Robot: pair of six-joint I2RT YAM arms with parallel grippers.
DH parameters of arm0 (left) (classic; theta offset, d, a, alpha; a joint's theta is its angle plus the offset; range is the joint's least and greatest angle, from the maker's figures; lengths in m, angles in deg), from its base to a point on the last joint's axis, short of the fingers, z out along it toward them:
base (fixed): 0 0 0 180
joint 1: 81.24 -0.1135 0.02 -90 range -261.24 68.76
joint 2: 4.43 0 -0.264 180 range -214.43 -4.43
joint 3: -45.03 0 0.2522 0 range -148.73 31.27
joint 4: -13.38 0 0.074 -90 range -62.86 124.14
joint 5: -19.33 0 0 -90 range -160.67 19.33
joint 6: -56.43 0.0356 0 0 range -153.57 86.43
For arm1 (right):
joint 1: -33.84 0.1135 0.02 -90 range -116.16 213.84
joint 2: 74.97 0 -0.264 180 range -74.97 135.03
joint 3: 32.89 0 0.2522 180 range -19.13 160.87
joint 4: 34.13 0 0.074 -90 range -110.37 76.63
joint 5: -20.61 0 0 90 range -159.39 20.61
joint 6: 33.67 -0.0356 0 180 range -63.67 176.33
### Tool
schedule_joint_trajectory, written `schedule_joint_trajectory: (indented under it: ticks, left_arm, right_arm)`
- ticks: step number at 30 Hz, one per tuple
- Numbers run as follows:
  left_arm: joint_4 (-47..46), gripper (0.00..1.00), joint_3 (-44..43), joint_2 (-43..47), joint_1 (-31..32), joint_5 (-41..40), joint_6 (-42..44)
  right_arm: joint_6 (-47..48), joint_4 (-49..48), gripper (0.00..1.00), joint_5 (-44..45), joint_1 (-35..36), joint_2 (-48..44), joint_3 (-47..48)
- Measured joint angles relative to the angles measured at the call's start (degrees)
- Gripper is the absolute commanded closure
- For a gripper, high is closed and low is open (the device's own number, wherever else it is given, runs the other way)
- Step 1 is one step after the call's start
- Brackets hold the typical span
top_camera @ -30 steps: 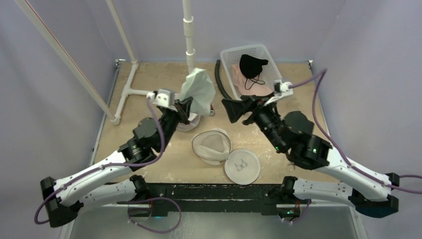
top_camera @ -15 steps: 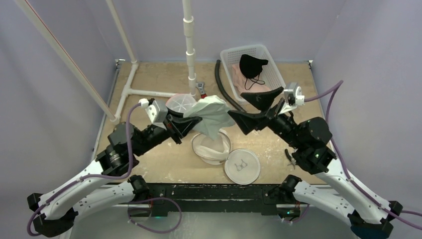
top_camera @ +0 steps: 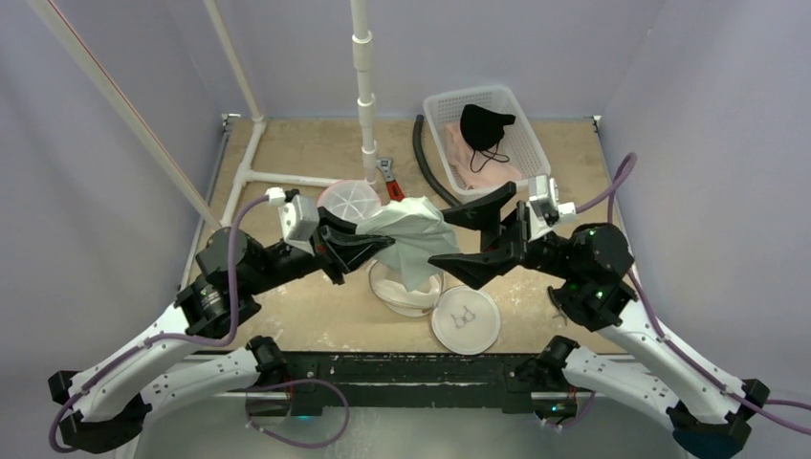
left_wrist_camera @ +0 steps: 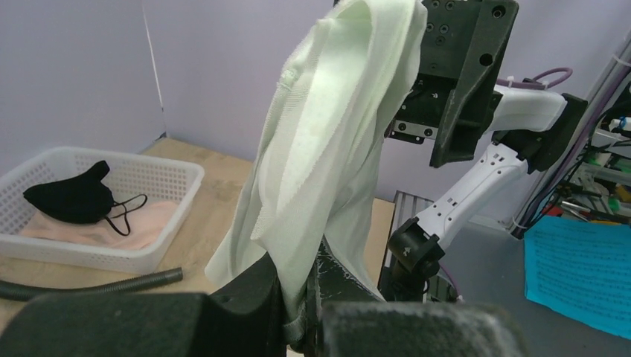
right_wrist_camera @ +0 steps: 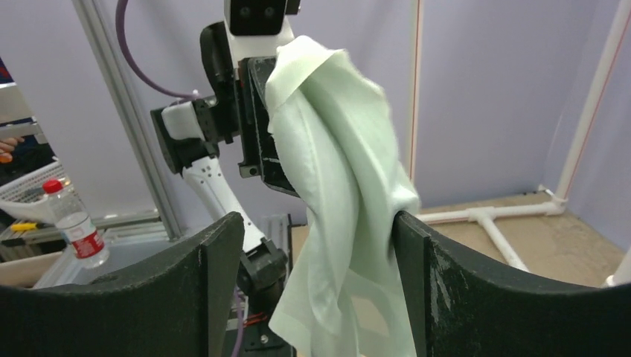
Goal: Unzip the laundry bag and remove the bra
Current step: Place the bra in the bin.
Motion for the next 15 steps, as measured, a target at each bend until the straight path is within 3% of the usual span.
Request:
schedule_joint_trajectory:
  ticks: [4, 15]
  left_arm:
    - [-0.6, 1.0, -0.5, -2.4, 0.0, 1.3, 0.0]
    - [-1.8, 1.0, -0.9, -5.0, -0.1, 3.3, 0.0]
  right_arm:
    - [-0.5, -0.1, 0.37, -1.7, 0.0, 2.6, 0.0]
    - [-1.1, 0.1, 0.81, -1.3, -0.4, 4.6, 0.0]
